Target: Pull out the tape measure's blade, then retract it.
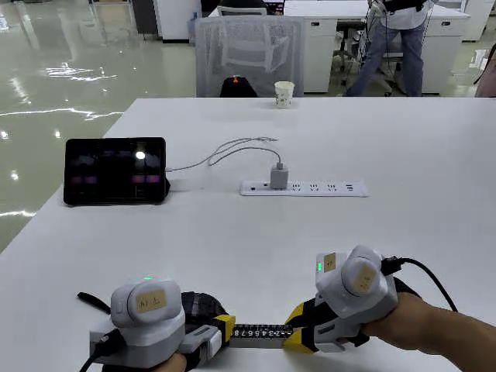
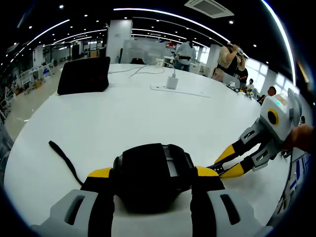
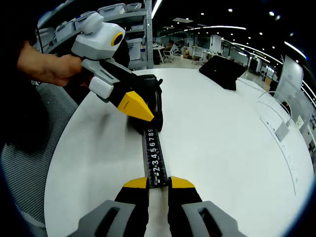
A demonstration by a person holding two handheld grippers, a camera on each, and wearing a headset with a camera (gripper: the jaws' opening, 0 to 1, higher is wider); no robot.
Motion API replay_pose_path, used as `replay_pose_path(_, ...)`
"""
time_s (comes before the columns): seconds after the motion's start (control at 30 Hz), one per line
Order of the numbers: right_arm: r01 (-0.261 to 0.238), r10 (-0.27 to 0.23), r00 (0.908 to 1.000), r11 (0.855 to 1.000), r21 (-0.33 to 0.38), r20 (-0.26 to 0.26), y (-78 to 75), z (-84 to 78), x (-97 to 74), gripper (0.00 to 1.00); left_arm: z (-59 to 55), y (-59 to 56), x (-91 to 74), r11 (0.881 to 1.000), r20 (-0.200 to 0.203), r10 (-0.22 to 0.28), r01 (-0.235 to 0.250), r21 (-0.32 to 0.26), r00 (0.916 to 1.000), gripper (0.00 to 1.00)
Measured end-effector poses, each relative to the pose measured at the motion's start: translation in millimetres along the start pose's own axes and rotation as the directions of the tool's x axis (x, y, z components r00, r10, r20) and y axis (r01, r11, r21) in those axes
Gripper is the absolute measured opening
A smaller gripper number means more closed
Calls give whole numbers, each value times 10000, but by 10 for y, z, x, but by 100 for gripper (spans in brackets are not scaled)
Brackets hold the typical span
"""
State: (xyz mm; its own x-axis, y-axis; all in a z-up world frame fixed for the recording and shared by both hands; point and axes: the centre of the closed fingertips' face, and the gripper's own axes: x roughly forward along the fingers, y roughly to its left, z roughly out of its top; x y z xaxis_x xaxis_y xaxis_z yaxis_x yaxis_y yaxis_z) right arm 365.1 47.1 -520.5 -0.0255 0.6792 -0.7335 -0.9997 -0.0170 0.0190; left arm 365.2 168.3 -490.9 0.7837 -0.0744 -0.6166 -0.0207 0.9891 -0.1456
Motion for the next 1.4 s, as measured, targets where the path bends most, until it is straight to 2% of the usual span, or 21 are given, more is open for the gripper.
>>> replay_pose_path(0.53, -49, 51, 9997, 9999, -94, 243, 52, 230, 206, 10, 2, 3, 2, 10000, -5, -31, 31, -29, 10000, 57)
replay_pose_path(1.4, -137, 156, 9981, 9994, -318, 602, 88, 513, 475, 11, -1, 9, 1, 9999, -17, -56, 55, -130, 10000, 57)
